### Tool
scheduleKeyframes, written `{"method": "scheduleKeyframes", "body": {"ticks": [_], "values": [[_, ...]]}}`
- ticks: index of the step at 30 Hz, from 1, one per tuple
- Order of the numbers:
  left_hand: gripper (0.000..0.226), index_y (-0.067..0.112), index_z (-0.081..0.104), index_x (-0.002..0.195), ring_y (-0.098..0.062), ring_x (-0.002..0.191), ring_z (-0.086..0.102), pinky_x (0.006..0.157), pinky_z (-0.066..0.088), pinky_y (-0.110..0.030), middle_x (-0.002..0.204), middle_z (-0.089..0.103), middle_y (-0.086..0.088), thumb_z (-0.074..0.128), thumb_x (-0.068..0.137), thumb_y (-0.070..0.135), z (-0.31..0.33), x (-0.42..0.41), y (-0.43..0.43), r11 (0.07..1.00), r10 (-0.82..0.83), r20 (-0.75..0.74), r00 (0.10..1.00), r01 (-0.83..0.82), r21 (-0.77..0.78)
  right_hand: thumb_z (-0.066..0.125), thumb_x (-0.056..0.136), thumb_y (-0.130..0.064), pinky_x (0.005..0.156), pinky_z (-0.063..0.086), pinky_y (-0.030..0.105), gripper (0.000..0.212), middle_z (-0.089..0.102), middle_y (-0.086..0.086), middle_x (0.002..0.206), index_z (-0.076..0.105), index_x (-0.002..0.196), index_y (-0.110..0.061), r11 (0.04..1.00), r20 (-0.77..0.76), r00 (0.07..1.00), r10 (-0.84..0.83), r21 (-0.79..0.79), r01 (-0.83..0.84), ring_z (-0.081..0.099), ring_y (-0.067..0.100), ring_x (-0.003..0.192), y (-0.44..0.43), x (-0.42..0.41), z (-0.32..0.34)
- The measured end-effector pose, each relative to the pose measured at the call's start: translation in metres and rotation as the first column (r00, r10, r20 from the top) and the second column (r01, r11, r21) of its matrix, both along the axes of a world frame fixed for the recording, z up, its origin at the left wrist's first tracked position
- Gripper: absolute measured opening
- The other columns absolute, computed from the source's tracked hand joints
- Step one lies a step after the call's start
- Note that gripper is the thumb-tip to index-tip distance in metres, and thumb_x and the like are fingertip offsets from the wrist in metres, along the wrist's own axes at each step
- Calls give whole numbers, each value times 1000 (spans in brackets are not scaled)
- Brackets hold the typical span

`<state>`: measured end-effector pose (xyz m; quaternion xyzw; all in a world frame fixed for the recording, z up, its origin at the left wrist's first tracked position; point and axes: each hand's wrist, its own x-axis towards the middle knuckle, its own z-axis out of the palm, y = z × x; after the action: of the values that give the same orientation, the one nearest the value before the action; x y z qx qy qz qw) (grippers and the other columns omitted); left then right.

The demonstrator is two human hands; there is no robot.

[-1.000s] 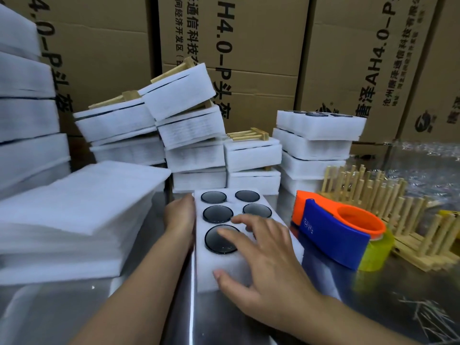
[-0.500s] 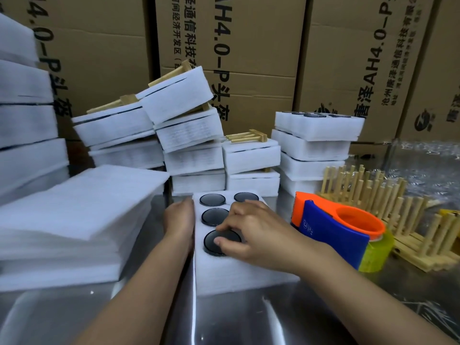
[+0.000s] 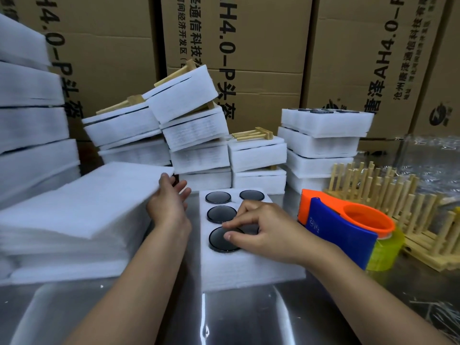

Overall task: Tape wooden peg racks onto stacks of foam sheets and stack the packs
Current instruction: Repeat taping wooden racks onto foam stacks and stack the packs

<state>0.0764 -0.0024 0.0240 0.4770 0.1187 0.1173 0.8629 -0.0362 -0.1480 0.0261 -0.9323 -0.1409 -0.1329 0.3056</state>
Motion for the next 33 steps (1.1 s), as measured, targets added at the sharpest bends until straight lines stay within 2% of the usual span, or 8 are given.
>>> {"method": "scheduleKeyframes", "body": {"ticks": [5,7,10,13,19,23,29,33], "values": [[23,17,66,64,-5,53,53,60,40,-23,62,65,8,51,80,25,4,-9,-3,986,66,145,987,-87,141,67,83,-40,73,41,13,19,64,-15,91,74,100,-34,996,0,1000,-6,91,6,57,-3,87,-3,-1,-1],[24,16,65,56,-6,52,51,60,41,-25,55,64,8,53,74,28,6,-13,-5,977,1,243,970,-52,206,66,85,-36,81,51,21,15,71,-14,94,72,99,-40,960,7,1000,-18,281,16,63,3,87,-5,0,1],[26,17,64,48,-4,53,52,58,42,-22,57,66,6,53,66,32,5,-18,-8,958,-81,323,943,-15,287,62,90,-20,80,54,22,18,75,-6,90,70,93,-36,739,49,998,-44,674,0,70,11,87,-12,3,6],[26,20,67,46,-6,56,54,61,44,-22,61,69,5,55,65,33,4,-21,-9,927,-165,347,923,25,375,58,92,-15,69,54,16,16,75,-3,87,71,94,-23,517,30,994,-106,856,29,71,11,80,-20,6,9],[15,3,55,59,-14,48,56,51,46,-19,48,59,-5,51,62,18,6,-34,-10,826,-519,342,783,356,437,64,88,-23,75,55,22,26,70,-1,101,59,114,-22,351,-19,986,-168,933,78,72,16,86,-26,9,6],[19,15,54,40,-14,40,44,49,33,-24,40,46,-3,46,57,18,10,-40,-6,675,-698,187,692,547,495,64,88,-25,74,56,29,46,65,4,115,46,131,-19,218,-29,987,-155,974,63,70,25,93,-30,7,10],[25,17,42,32,-11,32,28,36,19,-15,36,32,3,43,56,22,13,-32,8,632,-735,114,668,615,472,60,88,-6,56,54,23,33,66,3,94,55,119,-15,182,-26,975,-220,981,68,66,8,72,-35,7,9],[32,21,49,44,-8,36,34,35,20,-15,43,45,7,51,75,27,6,-15,12,720,-605,96,791,491,489,54,83,0,62,48,27,20,63,2,86,61,93,-17,208,-89,958,-271,967,148,59,14,71,-35,7,8]]}}
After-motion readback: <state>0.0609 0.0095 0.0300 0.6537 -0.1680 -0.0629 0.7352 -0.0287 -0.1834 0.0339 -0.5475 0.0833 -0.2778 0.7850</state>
